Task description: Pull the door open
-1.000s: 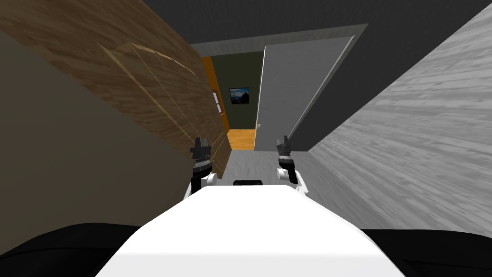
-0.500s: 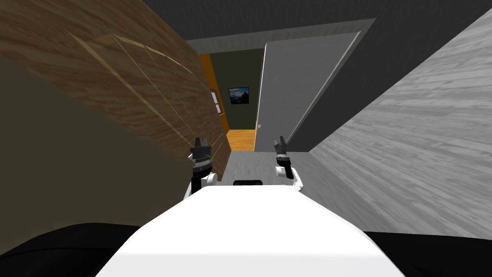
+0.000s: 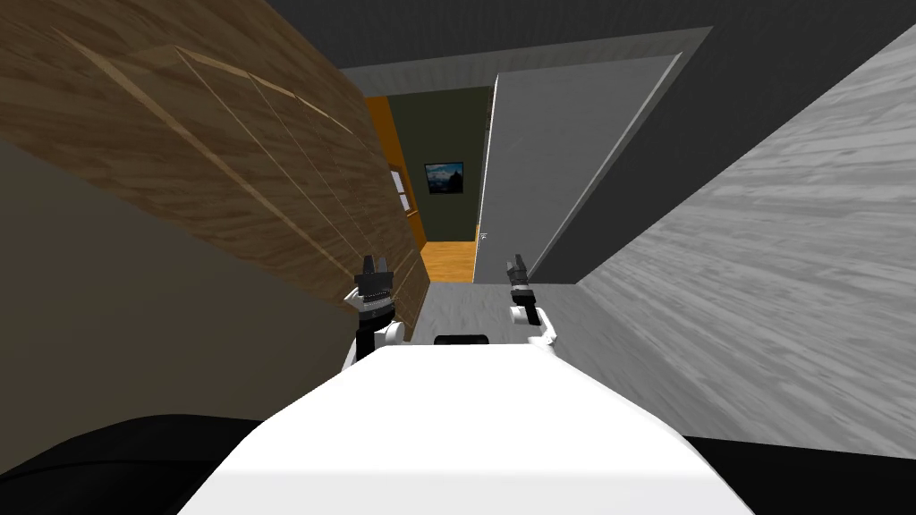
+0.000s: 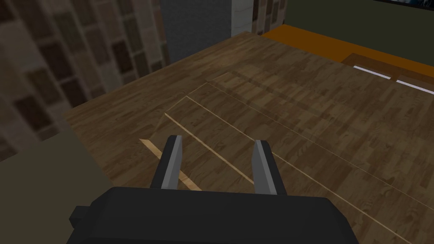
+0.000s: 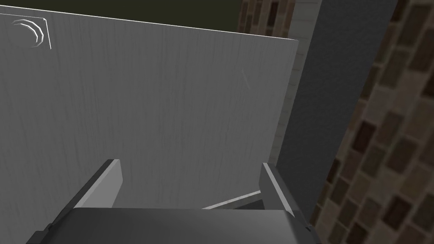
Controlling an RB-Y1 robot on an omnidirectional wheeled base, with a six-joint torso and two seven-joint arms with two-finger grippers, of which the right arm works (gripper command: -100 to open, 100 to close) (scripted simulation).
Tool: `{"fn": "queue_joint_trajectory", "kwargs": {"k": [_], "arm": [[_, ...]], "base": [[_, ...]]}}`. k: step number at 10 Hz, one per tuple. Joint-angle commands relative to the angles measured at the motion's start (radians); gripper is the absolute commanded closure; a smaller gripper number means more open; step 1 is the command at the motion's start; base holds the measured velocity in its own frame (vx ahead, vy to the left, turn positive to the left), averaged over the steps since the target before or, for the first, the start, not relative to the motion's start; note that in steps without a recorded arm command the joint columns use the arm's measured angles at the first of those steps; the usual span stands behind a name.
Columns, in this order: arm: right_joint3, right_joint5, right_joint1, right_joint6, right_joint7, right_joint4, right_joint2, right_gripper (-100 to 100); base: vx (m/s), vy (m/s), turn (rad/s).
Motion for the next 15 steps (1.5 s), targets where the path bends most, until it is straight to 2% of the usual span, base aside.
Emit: {"fn": "queue_joint_trajectory", "kwargs": {"k": [1, 4, 5, 9, 10, 12, 13, 14, 15], "arm": [[-0.003, 0.006, -0.025, -0.001, -0.012, 0.050, -0.009, -100], [-0.011, 0.019, -0.089, 0.000, -0.030, 0.153, -0.024, -100], [-0.011, 0.019, -0.089, 0.000, -0.030, 0.163, -0.024, -100], [-0.021, 0.035, -0.174, 0.001, -0.055, 0.299, -0.043, -100], [-0.021, 0.035, -0.174, 0.001, -0.055, 0.310, -0.043, -100], [-0.026, 0.043, -0.216, 0.001, -0.067, 0.371, -0.052, -100], [-0.026, 0.043, -0.216, 0.001, -0.067, 0.383, -0.052, -100], [-0.029, 0.047, -0.236, 0.001, -0.073, 0.419, -0.057, -100], [-0.029, 0.047, -0.236, 0.001, -0.073, 0.419, -0.057, -100]], "base": [[0.104, 0.010, -0.018], [0.097, 0.008, -0.014], [0.068, 0.018, -0.003], [0.083, 0.015, -0.014], [0.065, 0.000, -0.002], [0.064, 0.013, -0.011], [0.064, 0.005, -0.007], [0.064, 0.014, -0.008], [0.043, 0.008, -0.007]]}}
